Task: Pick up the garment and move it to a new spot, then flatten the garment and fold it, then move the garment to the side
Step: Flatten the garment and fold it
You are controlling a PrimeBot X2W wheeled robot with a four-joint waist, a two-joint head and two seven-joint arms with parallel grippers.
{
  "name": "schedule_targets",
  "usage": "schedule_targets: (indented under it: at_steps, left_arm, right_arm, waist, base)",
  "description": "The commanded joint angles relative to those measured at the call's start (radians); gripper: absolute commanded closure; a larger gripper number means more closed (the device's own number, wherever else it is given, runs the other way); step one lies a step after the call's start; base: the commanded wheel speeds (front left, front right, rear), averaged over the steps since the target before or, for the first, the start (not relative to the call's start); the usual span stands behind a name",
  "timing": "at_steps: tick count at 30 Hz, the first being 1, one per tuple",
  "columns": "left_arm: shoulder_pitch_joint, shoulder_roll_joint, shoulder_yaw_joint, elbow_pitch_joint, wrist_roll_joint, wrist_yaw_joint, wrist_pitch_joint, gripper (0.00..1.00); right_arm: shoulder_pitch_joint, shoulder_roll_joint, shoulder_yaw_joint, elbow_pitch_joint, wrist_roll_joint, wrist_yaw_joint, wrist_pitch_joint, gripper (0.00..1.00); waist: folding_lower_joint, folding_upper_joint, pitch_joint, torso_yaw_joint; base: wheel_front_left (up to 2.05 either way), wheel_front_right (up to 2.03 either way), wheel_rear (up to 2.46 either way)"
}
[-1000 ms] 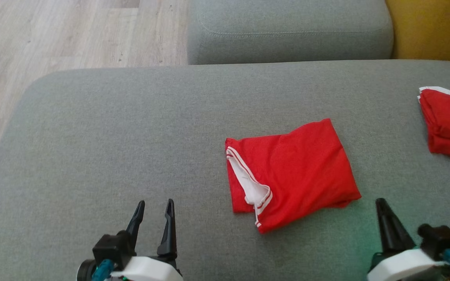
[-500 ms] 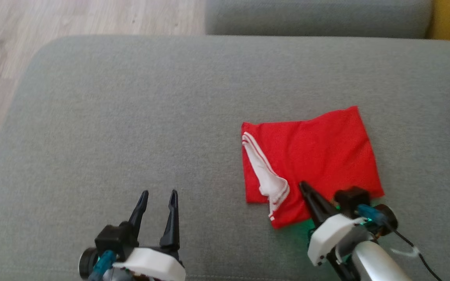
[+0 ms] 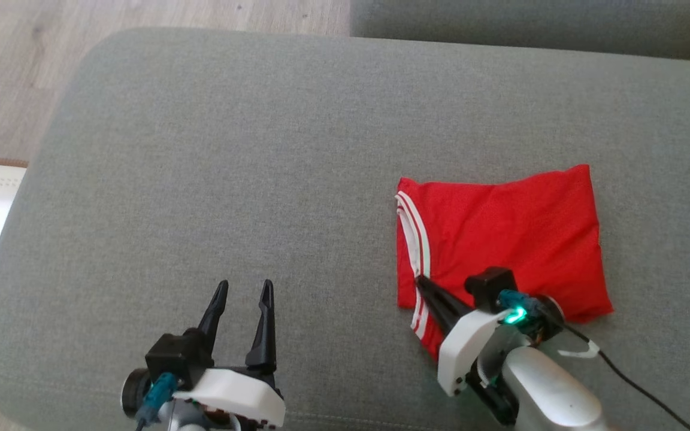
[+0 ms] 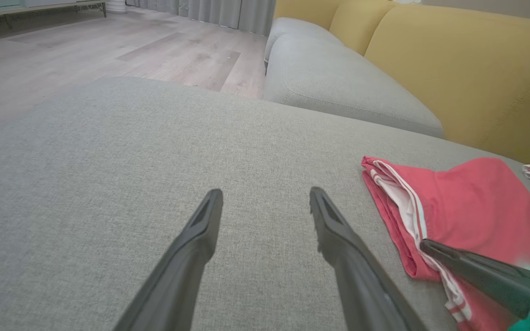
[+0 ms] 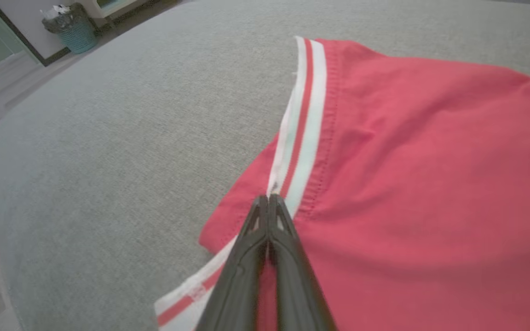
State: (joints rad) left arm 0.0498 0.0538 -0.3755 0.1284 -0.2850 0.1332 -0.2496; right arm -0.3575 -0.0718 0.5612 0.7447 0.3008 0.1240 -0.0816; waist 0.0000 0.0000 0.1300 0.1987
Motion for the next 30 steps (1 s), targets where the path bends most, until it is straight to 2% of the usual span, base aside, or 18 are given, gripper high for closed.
schedule_targets:
  at_steps: [1, 4, 8, 11, 15, 16, 17, 18, 19, 25, 30]
  left_arm:
    - [-0.041, -0.003, 0.025, -0.029, -0.010, 0.006, -0.012, 0.00]
    - [-0.032, -0.003, 0.027, -0.029, -0.015, 0.014, -0.012, 0.00]
    - [-0.014, -0.003, 0.040, -0.032, -0.008, 0.016, -0.012, 0.00]
    - [0.002, -0.003, 0.050, -0.034, -0.004, 0.016, -0.012, 0.00]
    - [0.018, -0.004, 0.059, -0.043, 0.002, 0.013, -0.012, 0.00]
    - [0.023, -0.004, 0.063, -0.044, 0.005, 0.013, -0.012, 0.00]
    - [0.026, -0.004, 0.067, -0.045, 0.009, 0.011, -0.012, 0.00]
    - [0.030, -0.004, 0.072, -0.046, 0.013, 0.010, -0.012, 0.00]
    - [0.033, -0.004, 0.079, -0.048, 0.019, 0.010, -0.012, 0.00]
    - [0.056, -0.003, 0.120, -0.047, 0.046, -0.002, -0.012, 0.00]
    - [0.087, -0.002, 0.156, -0.045, 0.067, -0.004, -0.012, 0.00]
  right_arm:
    - [-0.023, 0.021, 0.036, -0.016, 0.022, 0.007, -0.015, 1.00]
    - [-0.040, 0.021, 0.067, -0.020, 0.077, 0.007, -0.044, 1.00]
    - [-0.037, 0.021, 0.052, -0.030, 0.091, 0.007, -0.090, 1.00]
    - [-0.011, 0.017, -0.012, -0.058, 0.070, 0.007, -0.133, 1.00]
    - [0.080, -0.036, -0.139, -0.156, 0.027, 0.007, -0.163, 1.00]
    - [0.110, -0.054, -0.168, -0.193, 0.015, 0.007, -0.167, 0.85]
    - [0.141, -0.071, -0.190, -0.239, 0.006, 0.007, -0.171, 0.60]
    - [0.173, -0.086, -0.214, -0.287, 0.003, 0.007, -0.174, 0.09]
    - [0.204, -0.100, -0.246, -0.331, 0.001, 0.007, -0.176, 0.00]
    - [0.348, -0.145, -0.389, -0.495, -0.039, 0.007, -0.180, 0.00]
    - [0.421, -0.143, -0.477, -0.549, -0.046, 0.007, -0.180, 0.00]
  waist:
    - [0.0000, 0.0000, -0.008, -0.001]
    - [0.0000, 0.0000, -0.032, -0.021]
    - [0.0000, 0.0000, -0.069, -0.063]
    - [0.0000, 0.0000, -0.101, -0.095]
    - [0.0000, 0.0000, -0.132, -0.123]
    - [0.0000, 0.0000, -0.136, -0.128]
    - [0.0000, 0.0000, -0.139, -0.132]
    - [0.0000, 0.0000, -0.142, -0.137]
    - [0.0000, 0.0000, -0.144, -0.142]
    - [0.0000, 0.0000, -0.152, -0.156]
    - [0.0000, 0.0000, -0.166, -0.152]
  base:
    - [0.00, 0.00, 0.00]
    - [0.00, 0.00, 0.00]
    - [0.00, 0.00, 0.00]
    - [0.00, 0.00, 0.00]
    - [0.00, 0.00, 0.00]
    - [0.00, 0.00, 0.00]
    - [0.00, 0.00, 0.00]
    - [0.00, 0.00, 0.00]
    - [0.00, 0.00, 0.00]
    - [0.00, 0.00, 0.00]
    - [0.00, 0.00, 0.00]
